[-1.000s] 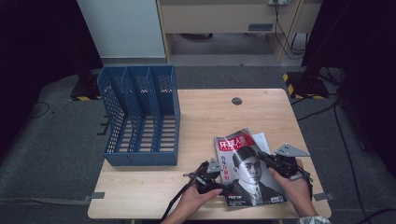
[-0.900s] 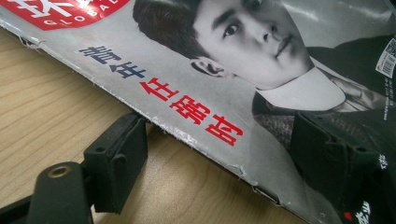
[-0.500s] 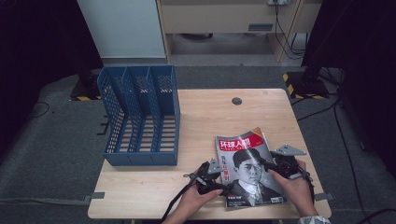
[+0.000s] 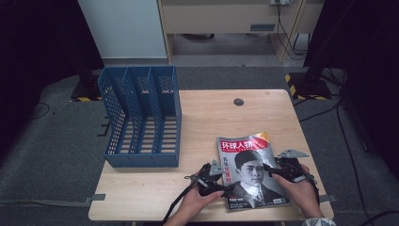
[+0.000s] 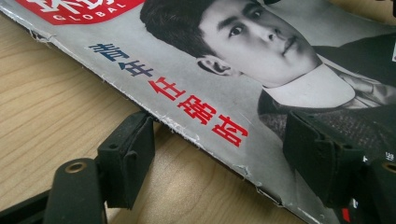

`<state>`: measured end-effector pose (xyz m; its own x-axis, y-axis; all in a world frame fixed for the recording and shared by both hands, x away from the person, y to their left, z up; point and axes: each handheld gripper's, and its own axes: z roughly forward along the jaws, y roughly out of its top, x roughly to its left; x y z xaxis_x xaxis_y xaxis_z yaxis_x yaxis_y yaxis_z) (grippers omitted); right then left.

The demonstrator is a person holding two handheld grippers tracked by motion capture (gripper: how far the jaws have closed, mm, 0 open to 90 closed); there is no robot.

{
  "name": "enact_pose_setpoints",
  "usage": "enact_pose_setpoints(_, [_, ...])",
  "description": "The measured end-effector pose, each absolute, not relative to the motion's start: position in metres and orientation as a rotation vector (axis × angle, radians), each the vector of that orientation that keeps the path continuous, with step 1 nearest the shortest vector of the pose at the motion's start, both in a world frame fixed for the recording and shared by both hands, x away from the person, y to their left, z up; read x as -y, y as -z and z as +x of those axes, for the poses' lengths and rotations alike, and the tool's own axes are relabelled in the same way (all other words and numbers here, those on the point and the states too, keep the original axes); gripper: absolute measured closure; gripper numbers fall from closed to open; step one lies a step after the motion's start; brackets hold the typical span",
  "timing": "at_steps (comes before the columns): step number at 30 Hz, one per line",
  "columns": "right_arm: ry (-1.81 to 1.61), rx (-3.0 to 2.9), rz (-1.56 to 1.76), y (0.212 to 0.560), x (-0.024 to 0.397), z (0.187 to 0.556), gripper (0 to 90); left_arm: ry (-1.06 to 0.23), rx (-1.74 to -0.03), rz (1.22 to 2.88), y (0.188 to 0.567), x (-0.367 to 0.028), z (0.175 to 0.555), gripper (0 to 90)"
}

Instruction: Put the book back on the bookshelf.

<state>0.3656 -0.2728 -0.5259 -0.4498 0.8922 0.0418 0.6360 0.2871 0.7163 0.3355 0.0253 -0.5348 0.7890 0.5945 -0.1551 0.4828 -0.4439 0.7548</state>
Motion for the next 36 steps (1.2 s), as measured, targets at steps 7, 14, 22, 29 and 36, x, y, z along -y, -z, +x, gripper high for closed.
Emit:
enact_pose_setpoints(7, [-0.991, -2.234, 1.348, 0.527, 0.27, 0.361, 48.6, -0.156, -0.805, 2.113, 0.535, -0.03, 0.337, 26.2])
enact_pose_setpoints(14, [-0.99, -2.303, 1.302, 0.524, 0.256, 0.355, 55.8, -0.174, -0.852, 2.099, 0.534, -0.041, 0.343, 30.3])
enact_pose_setpoints(22, [-1.014, -2.339, 1.288, 0.524, 0.251, 0.353, 55.3, -0.163, -0.89, 2.083, 0.533, -0.053, 0.348, 48.9])
enact_pose_setpoints(29, [-1.009, -2.318, 1.305, 0.526, 0.245, 0.357, 43.7, -0.155, -0.885, 2.077, 0.529, -0.056, 0.348, 58.2])
enact_pose_setpoints(36, [-1.026, -2.303, 1.306, 0.529, 0.244, 0.36, 40.4, -0.12, -0.848, 2.119, 0.518, -0.052, 0.352, 54.7])
